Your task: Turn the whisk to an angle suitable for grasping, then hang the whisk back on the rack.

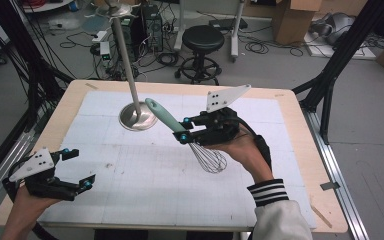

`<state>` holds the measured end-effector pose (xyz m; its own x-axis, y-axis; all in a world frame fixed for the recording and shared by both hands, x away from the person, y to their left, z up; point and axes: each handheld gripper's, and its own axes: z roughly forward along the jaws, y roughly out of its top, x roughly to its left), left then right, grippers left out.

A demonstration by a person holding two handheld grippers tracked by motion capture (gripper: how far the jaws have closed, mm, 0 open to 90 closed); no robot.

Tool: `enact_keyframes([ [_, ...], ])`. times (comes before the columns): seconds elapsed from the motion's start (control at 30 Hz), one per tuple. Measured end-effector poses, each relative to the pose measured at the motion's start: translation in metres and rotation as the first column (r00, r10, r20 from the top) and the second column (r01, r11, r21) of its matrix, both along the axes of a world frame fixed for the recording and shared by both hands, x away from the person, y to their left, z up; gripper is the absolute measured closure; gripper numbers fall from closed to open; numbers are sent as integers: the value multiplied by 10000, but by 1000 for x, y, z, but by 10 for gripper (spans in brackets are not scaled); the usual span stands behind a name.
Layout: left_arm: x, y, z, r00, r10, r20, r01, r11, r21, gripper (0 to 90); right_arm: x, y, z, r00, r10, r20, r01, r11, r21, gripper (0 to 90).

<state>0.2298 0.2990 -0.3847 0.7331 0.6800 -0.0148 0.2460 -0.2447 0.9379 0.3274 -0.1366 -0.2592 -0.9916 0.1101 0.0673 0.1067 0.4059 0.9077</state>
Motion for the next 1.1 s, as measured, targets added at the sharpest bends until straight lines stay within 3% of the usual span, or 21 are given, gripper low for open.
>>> enact_keyframes([
  [0.43,0,-5,2,9999,-124,13,124,9999,-99,17,-1,-4,5,10000,-77,24,77,9999,83,689],
  [0.67,5,-9,6,9994,-330,-53,330,9994,71,17,3,-5,3,9999,-109,33,108,9999,98,689],
  [0.87,14,-11,18,9993,-362,-99,365,9988,333,17,6,-5,2,9999,-116,-55,116,9999,120,689],
  [1.1,20,-16,39,9958,-906,-153,913,9947,481,17,5,-7,2,10000,-73,-5,73,9998,202,689],
])
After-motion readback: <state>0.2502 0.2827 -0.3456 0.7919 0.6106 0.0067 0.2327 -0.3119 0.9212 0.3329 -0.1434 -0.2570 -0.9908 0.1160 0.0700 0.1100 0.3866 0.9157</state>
